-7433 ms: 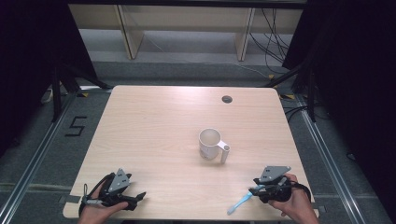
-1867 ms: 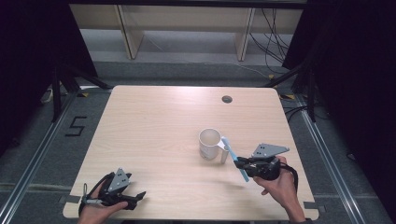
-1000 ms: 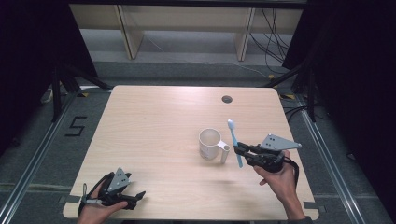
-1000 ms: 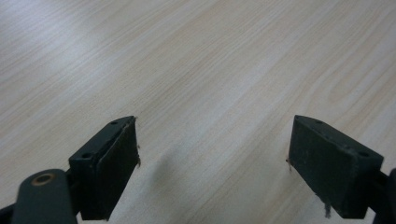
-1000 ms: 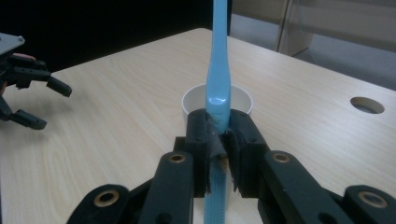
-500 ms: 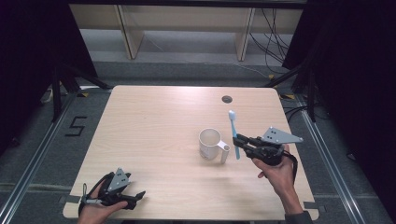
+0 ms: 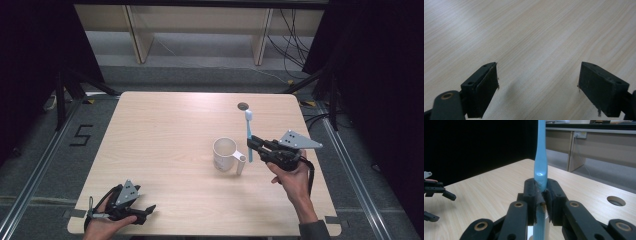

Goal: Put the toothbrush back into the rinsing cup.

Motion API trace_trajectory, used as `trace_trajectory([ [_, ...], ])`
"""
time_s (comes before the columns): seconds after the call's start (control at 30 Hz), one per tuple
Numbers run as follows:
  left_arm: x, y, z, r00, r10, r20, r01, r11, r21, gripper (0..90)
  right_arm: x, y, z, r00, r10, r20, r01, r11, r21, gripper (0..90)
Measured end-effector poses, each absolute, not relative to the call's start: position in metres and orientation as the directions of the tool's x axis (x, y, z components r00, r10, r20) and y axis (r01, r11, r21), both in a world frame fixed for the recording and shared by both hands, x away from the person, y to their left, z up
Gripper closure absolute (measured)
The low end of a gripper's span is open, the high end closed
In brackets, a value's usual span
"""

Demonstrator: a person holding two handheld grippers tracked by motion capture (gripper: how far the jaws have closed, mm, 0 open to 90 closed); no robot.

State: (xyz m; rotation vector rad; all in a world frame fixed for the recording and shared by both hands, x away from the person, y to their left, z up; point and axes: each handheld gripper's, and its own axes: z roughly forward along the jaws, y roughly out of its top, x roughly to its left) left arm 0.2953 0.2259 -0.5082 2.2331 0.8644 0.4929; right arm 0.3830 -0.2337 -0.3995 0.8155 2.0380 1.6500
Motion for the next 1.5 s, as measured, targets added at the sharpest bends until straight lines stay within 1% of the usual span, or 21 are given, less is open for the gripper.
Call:
trace_trajectory([
  [0.13, 0.295, 0.226, -0.509, 0.704, 0.703, 0.095, 0.443, -0.54, 0.716, 15.3, 0.384, -0.23, -0.398, -0.749, 0.658, 0.076, 0.208, 0.124, 0.97, 79.6],
  [0.17, 0.295, 0.226, -0.509, 0.704, 0.703, 0.095, 0.443, -0.54, 0.716, 15.3, 0.386, -0.23, -0.398, -0.759, 0.649, 0.055, 0.178, 0.124, 0.976, 79.6],
  [0.23, 0.295, 0.226, -0.508, 0.707, 0.7, 0.098, 0.442, -0.546, 0.712, 15.3, 0.387, -0.23, -0.398, -0.756, 0.653, 0.048, 0.172, 0.127, 0.977, 79.6],
  [0.27, 0.295, 0.225, -0.509, 0.704, 0.704, 0.089, 0.443, -0.535, 0.72, 15.3, 0.387, -0.229, -0.399, -0.754, 0.653, 0.069, 0.193, 0.121, 0.974, 79.6],
  [0.33, 0.295, 0.225, -0.508, 0.704, 0.704, 0.091, 0.443, -0.535, 0.719, 15.3, 0.387, -0.228, -0.4, -0.756, 0.65, 0.077, 0.196, 0.111, 0.974, 79.6],
  [0.37, 0.296, 0.226, -0.507, 0.71, 0.697, 0.101, 0.444, -0.554, 0.704, 15.3, 0.389, -0.227, -0.401, -0.754, 0.654, 0.057, 0.175, 0.117, 0.978, 79.6],
  [0.43, 0.295, 0.225, -0.508, 0.704, 0.705, 0.089, 0.447, -0.536, 0.716, 15.3, 0.39, -0.226, -0.401, -0.76, 0.648, 0.053, 0.161, 0.109, 0.981, 79.6],
  [0.5, 0.295, 0.226, -0.508, 0.708, 0.699, 0.1, 0.441, -0.548, 0.711, 15.3, 0.389, -0.224, -0.401, -0.765, 0.639, 0.081, 0.185, 0.098, 0.978, 79.6],
  [0.6, 0.296, 0.226, -0.508, 0.711, 0.696, 0.099, 0.442, -0.551, 0.707, 15.3, 0.389, -0.222, -0.403, -0.765, 0.639, 0.08, 0.184, 0.098, 0.978, 79.6],
  [0.63, 0.295, 0.225, -0.509, 0.703, 0.706, 0.079, 0.448, -0.527, 0.722, 15.3, 0.389, -0.222, -0.404, -0.762, 0.642, 0.087, 0.195, 0.099, 0.976, 79.6],
  [0.67, 0.295, 0.225, -0.509, 0.703, 0.707, 0.078, 0.447, -0.525, 0.725, 15.3, 0.392, -0.222, -0.405, -0.765, 0.641, 0.063, 0.163, 0.099, 0.982, 79.6],
  [0.8, 0.295, 0.225, -0.508, 0.708, 0.701, 0.084, 0.446, -0.536, 0.717, 15.3, 0.392, -0.221, -0.409, -0.767, 0.635, 0.097, 0.193, 0.083, 0.978, 79.6],
  [0.87, 0.295, 0.225, -0.509, 0.705, 0.704, 0.087, 0.444, -0.533, 0.72, 15.3, 0.394, -0.222, -0.41, -0.77, 0.635, 0.065, 0.163, 0.097, 0.982, 79.6],
  [0.9, 0.295, 0.225, -0.509, 0.705, 0.704, 0.088, 0.444, -0.534, 0.72, 15.3, 0.393, -0.221, -0.41, -0.765, 0.639, 0.084, 0.188, 0.097, 0.977, 79.6],
  [1.0, 0.295, 0.225, -0.508, 0.707, 0.701, 0.089, 0.446, -0.54, 0.713, 15.3, 0.395, -0.221, -0.413, -0.766, 0.639, 0.073, 0.171, 0.094, 0.981, 79.6],
  [1.13, 0.294, 0.224, -0.509, 0.701, 0.709, 0.077, 0.447, -0.52, 0.728, 15.3, 0.395, -0.222, -0.416, -0.767, 0.634, 0.094, 0.195, 0.091, 0.977, 79.6],
  [1.17, 0.295, 0.225, -0.509, 0.704, 0.705, 0.084, 0.445, -0.53, 0.722, 15.3, 0.396, -0.222, -0.417, -0.766, 0.638, 0.079, 0.177, 0.091, 0.98, 79.6],
  [1.3, 0.295, 0.225, -0.509, 0.707, 0.703, 0.078, 0.441, -0.525, 0.728, 15.3, 0.393, -0.221, -0.419, -0.759, 0.643, 0.103, 0.208, 0.09, 0.974, 79.6],
  [1.4, 0.295, 0.224, -0.51, 0.703, 0.707, 0.075, 0.442, -0.517, 0.733, 15.3, 0.395, -0.221, -0.422, -0.76, 0.645, 0.085, 0.187, 0.091, 0.978, 79.6],
  [1.43, 0.295, 0.224, -0.51, 0.703, 0.707, 0.075, 0.442, -0.517, 0.733, 15.3, 0.394, -0.222, -0.423, -0.765, 0.636, 0.103, 0.207, 0.091, 0.974, 79.6],
  [1.5, 0.294, 0.224, -0.509, 0.705, 0.705, 0.073, 0.442, -0.517, 0.733, 15.3, 0.394, -0.222, -0.426, -0.765, 0.637, 0.094, 0.196, 0.091, 0.976, 79.6],
])
